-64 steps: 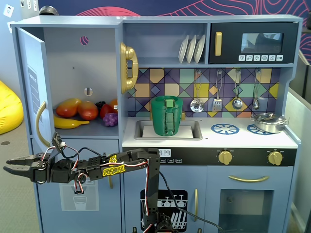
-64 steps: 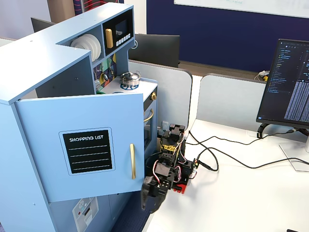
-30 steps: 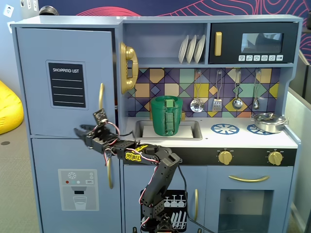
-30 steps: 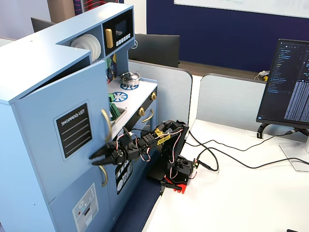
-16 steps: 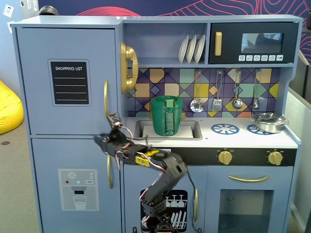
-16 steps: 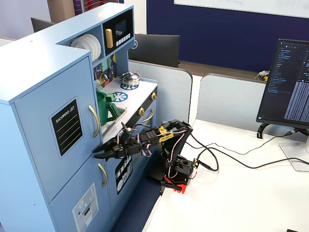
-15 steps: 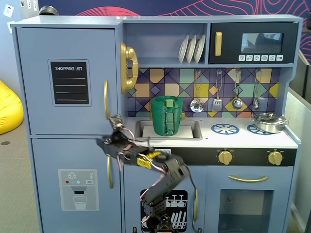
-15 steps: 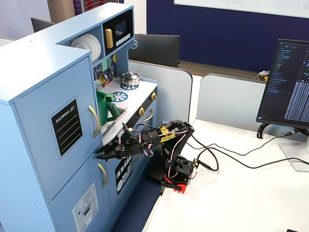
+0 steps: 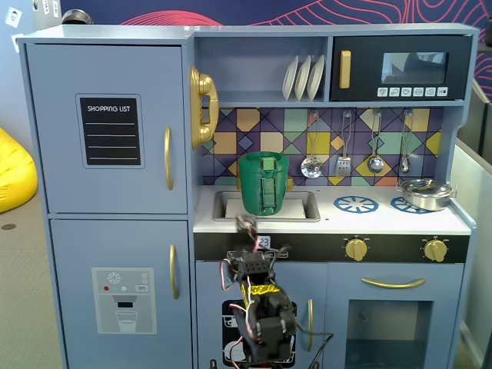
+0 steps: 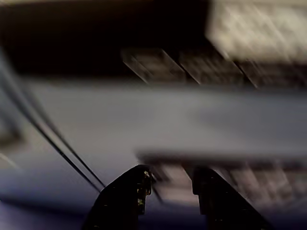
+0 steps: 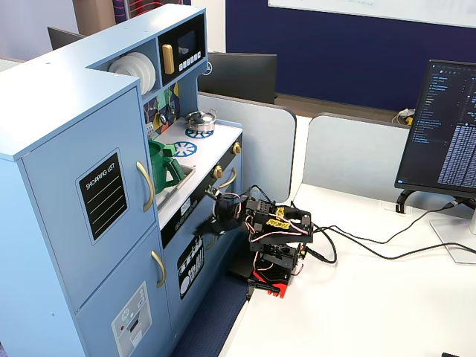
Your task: Close the left cabinet door
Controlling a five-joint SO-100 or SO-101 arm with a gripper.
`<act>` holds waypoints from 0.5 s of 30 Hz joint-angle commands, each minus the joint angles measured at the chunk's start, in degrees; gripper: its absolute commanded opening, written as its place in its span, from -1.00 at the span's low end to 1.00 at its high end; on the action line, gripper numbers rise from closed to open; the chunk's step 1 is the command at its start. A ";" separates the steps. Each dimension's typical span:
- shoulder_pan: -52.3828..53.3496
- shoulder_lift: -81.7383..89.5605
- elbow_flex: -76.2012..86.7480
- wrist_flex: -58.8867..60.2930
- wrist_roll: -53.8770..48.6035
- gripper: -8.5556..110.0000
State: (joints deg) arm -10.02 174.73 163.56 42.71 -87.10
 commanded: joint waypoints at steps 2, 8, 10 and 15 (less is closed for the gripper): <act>14.41 3.08 5.89 16.96 -7.38 -0.86; 18.37 7.29 8.09 32.17 -4.13 -0.86; 18.37 7.29 8.09 34.72 -3.43 -0.86; 15.73 7.29 8.17 44.47 -4.48 -0.85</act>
State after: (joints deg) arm 7.03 182.11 171.21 78.22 -93.52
